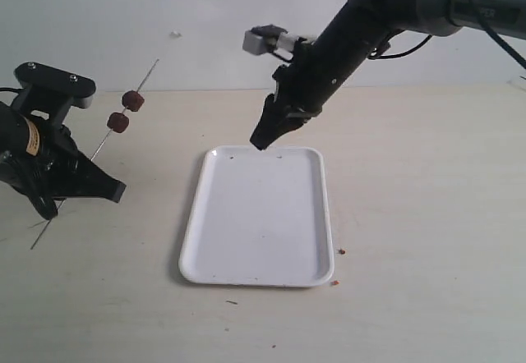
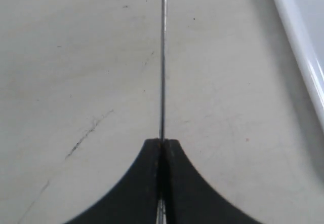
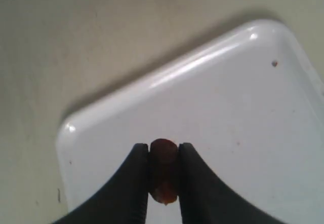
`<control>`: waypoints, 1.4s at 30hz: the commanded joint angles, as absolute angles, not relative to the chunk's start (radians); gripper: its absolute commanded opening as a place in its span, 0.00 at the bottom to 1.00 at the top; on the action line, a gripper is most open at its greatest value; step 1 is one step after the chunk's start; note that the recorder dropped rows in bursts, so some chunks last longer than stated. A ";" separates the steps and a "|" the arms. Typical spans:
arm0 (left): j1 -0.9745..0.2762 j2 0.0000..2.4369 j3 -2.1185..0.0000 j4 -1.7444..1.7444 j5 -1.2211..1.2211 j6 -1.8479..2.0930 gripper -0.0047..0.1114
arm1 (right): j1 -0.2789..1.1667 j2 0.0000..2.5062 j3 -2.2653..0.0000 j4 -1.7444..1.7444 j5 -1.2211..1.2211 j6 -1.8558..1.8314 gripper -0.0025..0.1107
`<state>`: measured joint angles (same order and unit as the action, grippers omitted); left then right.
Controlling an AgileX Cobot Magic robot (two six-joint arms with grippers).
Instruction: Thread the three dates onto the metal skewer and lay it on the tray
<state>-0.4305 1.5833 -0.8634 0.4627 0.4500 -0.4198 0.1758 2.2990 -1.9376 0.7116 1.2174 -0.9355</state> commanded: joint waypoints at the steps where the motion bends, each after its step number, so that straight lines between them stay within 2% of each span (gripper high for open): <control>1: -0.428 1.581 -0.854 0.463 0.462 -0.416 0.04 | 0.109 2.288 -1.941 0.921 1.221 -0.909 0.18; 8: -0.432 1.581 -0.852 0.384 0.458 -0.345 0.04 | 0.047 2.288 -1.941 1.180 1.221 -0.810 0.18; 20: -0.432 1.581 -0.852 0.258 0.439 -0.209 0.04 | 0.035 2.299 -1.941 1.446 1.221 -0.818 0.18; 29: -0.432 1.581 -0.852 0.244 0.394 -0.147 0.04 | -0.018 2.299 -1.941 1.264 1.221 -0.825 0.18; 37: -0.526 1.581 -0.852 0.246 0.282 0.119 0.04 | -0.047 2.299 -1.941 1.150 1.221 -0.792 0.18; 42: -0.528 1.599 -0.852 0.286 0.195 0.218 0.04 | -0.047 2.290 -1.941 1.046 1.221 -0.709 0.18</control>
<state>-0.5222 1.5861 -0.8553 0.2587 0.2503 0.1848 -0.0420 2.3026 -1.9376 1.0723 1.2174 -0.7361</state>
